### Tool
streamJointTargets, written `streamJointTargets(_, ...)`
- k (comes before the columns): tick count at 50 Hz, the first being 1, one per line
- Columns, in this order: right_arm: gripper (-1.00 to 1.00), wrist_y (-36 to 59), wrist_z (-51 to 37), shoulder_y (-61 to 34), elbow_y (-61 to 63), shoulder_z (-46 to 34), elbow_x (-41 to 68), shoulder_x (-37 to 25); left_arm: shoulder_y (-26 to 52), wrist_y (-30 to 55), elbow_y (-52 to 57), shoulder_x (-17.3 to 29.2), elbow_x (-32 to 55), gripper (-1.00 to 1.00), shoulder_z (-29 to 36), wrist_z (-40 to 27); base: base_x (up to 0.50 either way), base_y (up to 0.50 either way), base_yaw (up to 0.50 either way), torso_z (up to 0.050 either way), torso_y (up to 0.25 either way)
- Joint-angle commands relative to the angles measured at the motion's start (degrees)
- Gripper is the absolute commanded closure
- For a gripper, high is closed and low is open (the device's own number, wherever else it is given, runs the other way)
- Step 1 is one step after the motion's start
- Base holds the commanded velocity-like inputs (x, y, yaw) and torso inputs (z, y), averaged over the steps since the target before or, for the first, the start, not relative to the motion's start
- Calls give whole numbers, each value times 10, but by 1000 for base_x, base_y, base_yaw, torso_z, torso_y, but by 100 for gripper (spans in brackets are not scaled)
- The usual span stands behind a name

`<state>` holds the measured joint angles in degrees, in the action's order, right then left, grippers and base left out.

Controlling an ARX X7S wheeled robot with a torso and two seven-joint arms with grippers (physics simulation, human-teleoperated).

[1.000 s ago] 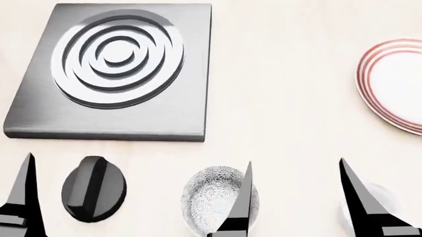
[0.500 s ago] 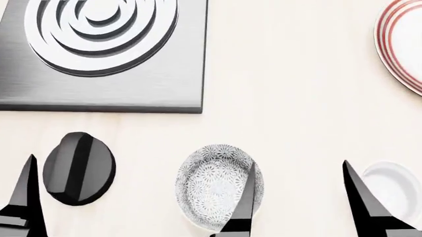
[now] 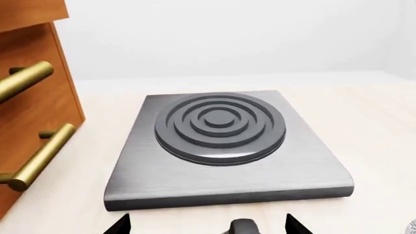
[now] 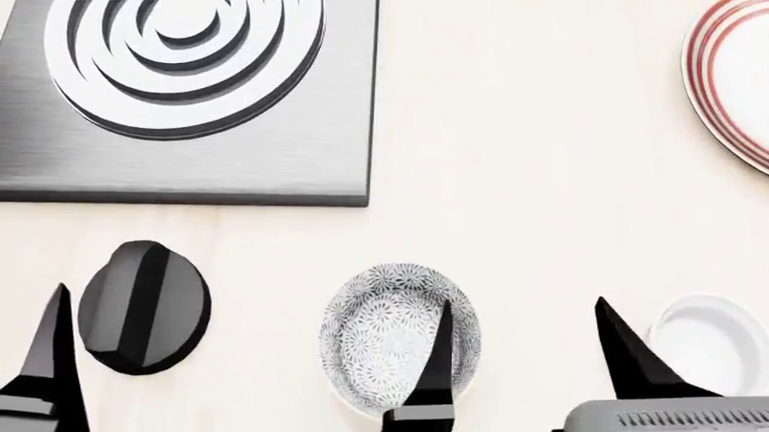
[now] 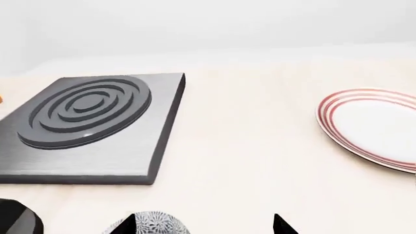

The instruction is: Pick the akita bowl next to the ramekin and place it on the plate.

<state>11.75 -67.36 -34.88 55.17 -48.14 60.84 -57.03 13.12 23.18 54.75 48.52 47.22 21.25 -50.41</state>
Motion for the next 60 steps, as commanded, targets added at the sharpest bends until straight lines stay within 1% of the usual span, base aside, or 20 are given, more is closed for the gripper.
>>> streamJointTargets(1,-100,-33,38,-10,-26,11,80,0,0,-1,-1,-2,-6,-100,8,3,0,0,0,0,0)
streamJointTargets(9,-100,-43,57,-10,-50,10,111,8,-6,-6,-3,-1,-9,-100,9,4,0,0,0,0,0)
streamJointTargets(27,-100,-71,99,12,-96,6,136,32,-2,-6,-1,0,-7,-100,11,0,0,0,0,0,0)
streamJointTargets(36,-100,-68,109,14,-115,1,135,42,-5,-10,2,5,-7,-100,8,-3,0,0,0,0,0)
streamJointTargets(46,-100,-83,139,33,-148,-4,138,55,-8,-13,-3,1,-13,-100,16,1,0,0,0,0,0)
streamJointTargets(60,-100,-90,153,34,-171,0,147,59,-10,-16,-4,4,-14,-100,17,1,0,0,0,0,0)
